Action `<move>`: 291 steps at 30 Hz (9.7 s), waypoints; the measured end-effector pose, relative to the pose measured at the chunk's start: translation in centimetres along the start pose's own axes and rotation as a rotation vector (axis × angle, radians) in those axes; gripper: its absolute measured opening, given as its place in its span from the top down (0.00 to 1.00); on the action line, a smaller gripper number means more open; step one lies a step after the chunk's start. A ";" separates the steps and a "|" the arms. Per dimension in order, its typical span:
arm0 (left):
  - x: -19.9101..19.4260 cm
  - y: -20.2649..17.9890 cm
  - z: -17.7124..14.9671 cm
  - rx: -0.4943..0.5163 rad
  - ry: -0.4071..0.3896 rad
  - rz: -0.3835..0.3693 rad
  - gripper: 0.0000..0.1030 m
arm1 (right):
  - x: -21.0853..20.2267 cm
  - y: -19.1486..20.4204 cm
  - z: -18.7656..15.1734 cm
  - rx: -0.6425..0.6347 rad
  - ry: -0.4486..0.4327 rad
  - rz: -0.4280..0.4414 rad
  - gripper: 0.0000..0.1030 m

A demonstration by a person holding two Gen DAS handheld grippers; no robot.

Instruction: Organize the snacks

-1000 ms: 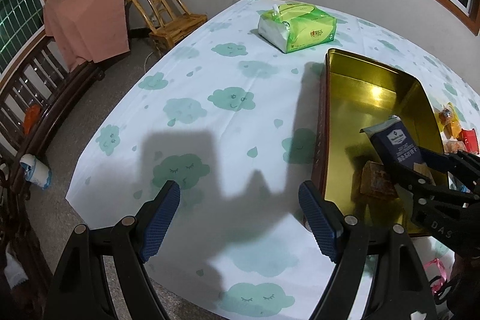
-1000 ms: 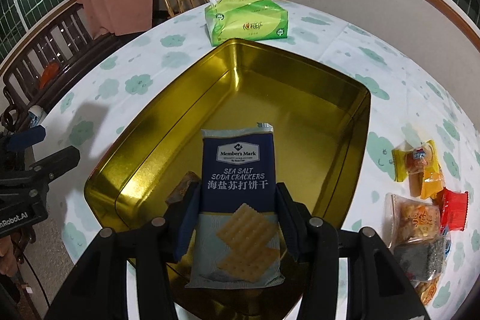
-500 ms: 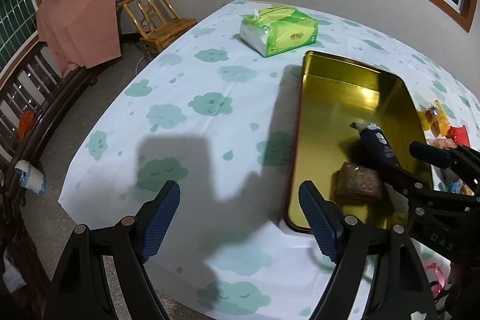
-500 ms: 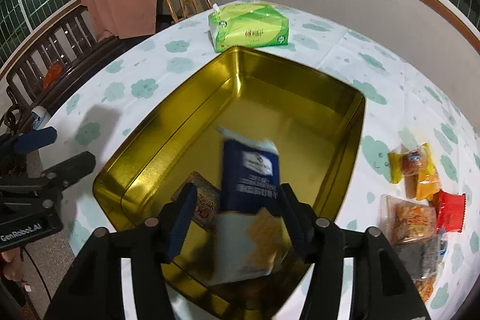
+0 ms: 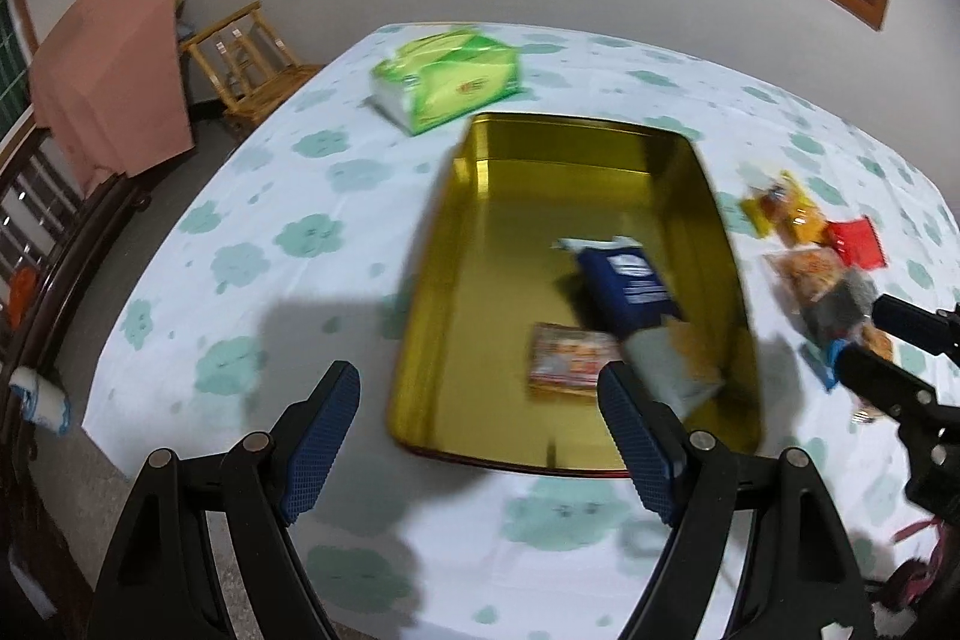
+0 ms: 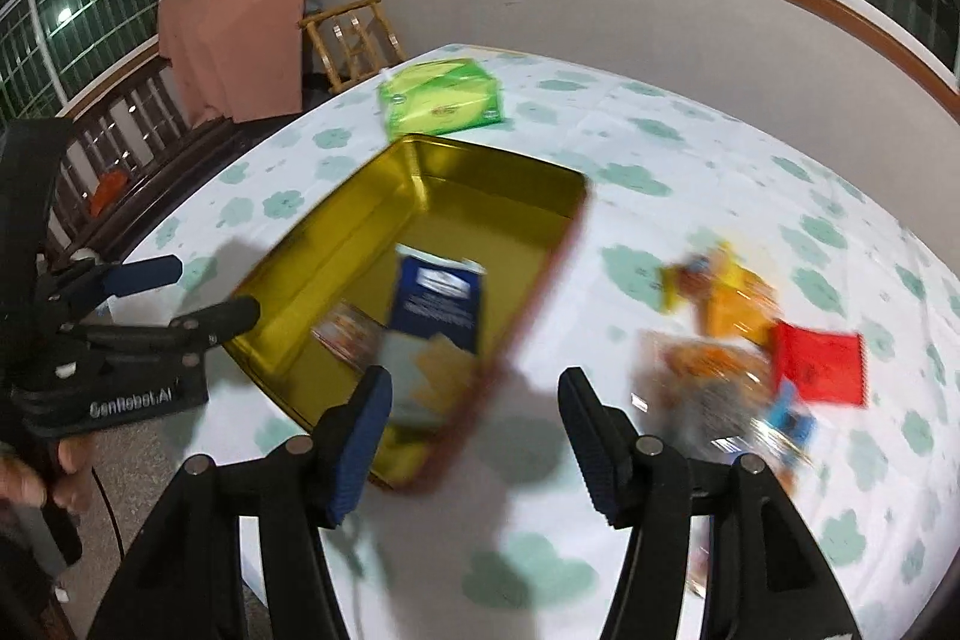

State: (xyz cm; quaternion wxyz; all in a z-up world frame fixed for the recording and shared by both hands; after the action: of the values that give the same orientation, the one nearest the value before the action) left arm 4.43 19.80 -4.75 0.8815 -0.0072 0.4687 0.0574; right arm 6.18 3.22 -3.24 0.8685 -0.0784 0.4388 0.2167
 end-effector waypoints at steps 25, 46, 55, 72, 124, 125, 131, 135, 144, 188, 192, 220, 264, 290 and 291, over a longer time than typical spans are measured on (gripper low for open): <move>1.1 -14.3 -0.3 0.192 0.024 -0.148 0.22 | 2.5 -14.1 -8.5 0.269 0.113 -0.149 0.43; 4.6 -22.8 -2.2 0.238 0.088 -0.301 0.26 | 0.3 -20.5 -11.1 0.316 0.060 -0.212 0.61; 6.9 -24.8 -1.8 0.212 0.136 -0.330 0.41 | -0.4 -22.0 -11.8 0.324 0.038 -0.212 0.61; 4.6 -25.5 -1.9 0.255 0.111 -0.382 0.83 | -0.4 -22.0 -11.9 0.334 0.024 -0.200 0.61; 2.5 -2.3 3.9 0.085 -0.049 0.002 0.83 | 0.5 -21.5 -11.4 0.327 0.096 -0.337 0.61; 2.8 -2.1 3.9 0.084 -0.046 0.005 0.83 | 0.5 -21.5 -11.4 0.328 0.098 -0.339 0.61; 4.7 -0.8 3.2 0.070 -0.012 0.021 0.83 | 0.6 -21.5 -11.4 0.331 0.103 -0.348 0.61; 5.5 -0.4 2.8 0.073 0.002 0.030 0.83 | 0.6 -21.6 -11.3 0.330 0.106 -0.352 0.61; 7.1 0.3 1.7 0.078 0.037 0.041 0.83 | 0.7 -21.6 -11.3 0.336 0.111 -0.359 0.61; 4.2 0.4 2.6 0.078 -0.050 -0.013 0.42 | -1.7 -13.2 -2.8 0.213 -0.033 -0.288 0.62; 3.0 0.8 3.2 0.081 -0.079 -0.004 0.40 | -1.0 -9.1 -0.6 0.146 -0.049 -0.216 0.62; 0.8 7.6 2.1 -0.005 -0.085 0.168 0.16 | 7.1 5.0 2.4 -0.106 0.037 -0.016 0.62; 0.4 -5.0 3.0 0.119 -0.085 0.022 0.05 | -0.7 -6.5 1.1 0.115 -0.089 -0.119 0.44; 1.9 -18.1 1.3 0.263 -0.053 -0.145 0.05 | -0.8 -20.5 -6.9 0.298 -0.020 -0.193 0.44; 2.0 -18.4 1.2 0.272 -0.051 -0.145 0.05 | -0.4 -20.1 -6.8 0.276 -0.014 -0.189 0.44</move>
State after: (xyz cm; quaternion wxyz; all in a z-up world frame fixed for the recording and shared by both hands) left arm 8.49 1.82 -6.45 0.8878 0.0799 0.4478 -0.0700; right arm 9.99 -17.11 -8.08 0.8906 0.0021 0.4489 0.0724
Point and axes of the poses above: each gripper's, at about its wrist camera, not at the fingertips, and x roughly the way its jaws point, y to its left, z to its top, the point moved 7 cm from there along x, roughly the way its jaws point, and after that the axes turned 1 degree about -z, right-handed, at the moved point
